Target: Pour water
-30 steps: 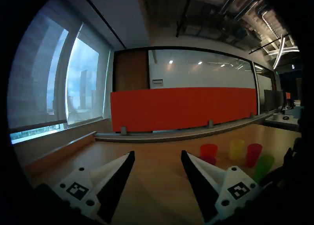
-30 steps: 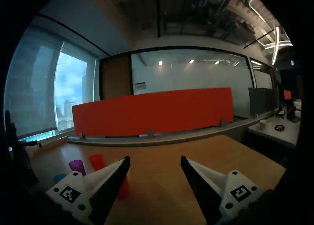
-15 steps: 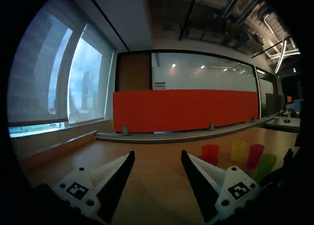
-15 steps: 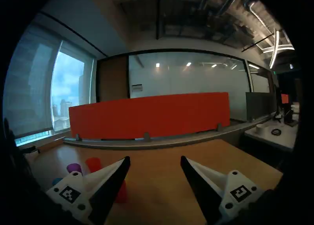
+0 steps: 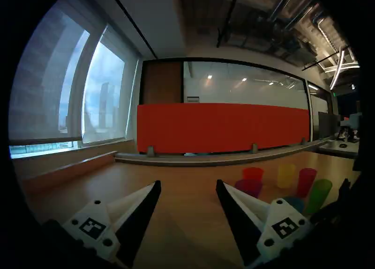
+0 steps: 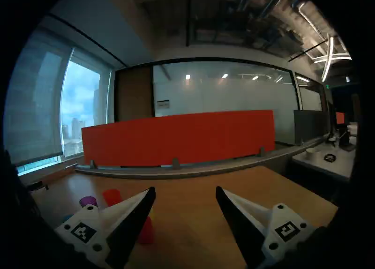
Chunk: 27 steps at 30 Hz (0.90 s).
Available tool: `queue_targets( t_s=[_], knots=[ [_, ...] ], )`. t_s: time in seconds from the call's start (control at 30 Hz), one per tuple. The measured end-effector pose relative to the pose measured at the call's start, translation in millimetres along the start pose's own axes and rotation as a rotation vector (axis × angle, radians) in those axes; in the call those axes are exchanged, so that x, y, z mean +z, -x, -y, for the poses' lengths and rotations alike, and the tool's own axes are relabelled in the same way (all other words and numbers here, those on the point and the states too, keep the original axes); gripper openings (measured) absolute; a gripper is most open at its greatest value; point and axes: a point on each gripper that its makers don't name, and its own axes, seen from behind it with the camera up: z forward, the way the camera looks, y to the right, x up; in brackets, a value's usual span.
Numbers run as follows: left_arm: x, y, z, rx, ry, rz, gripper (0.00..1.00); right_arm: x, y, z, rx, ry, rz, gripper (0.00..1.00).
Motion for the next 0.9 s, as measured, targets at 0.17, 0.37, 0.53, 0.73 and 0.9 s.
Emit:
queue_targets(
  t_s=[0.17, 0.37, 0.53, 0.73, 0.9],
  knots=[
    [1.0, 6.0, 2.7, -0.005, -0.006, 0.009, 0.87, -0.5, -1.5, 3.2, -0.007, -0.004, 0.0, 1.0],
    [1.5, 10.0, 3.7, -0.015, -0.006, 0.016, 0.87, -0.2, -1.2, 5.5, -0.015, -0.006, 0.001, 0.99],
    [1.8, 14.0, 6.4, -0.015, -0.01, 0.024, 0.87, 0.0, -1.3, 5.2, -0.012, -0.004, 0.002, 1.0],
    [2.8, 15.4, 6.5, -0.003, -0.01, 0.027, 0.87, -0.9, -1.0, 3.0, -0.013, 0.002, 0.001, 1.0],
    [2.7, 15.8, 5.8, -0.001, -0.01, 0.026, 0.87, -1.1, -0.2, 1.7, -0.012, 0.004, 0.002, 1.0]
  ],
)
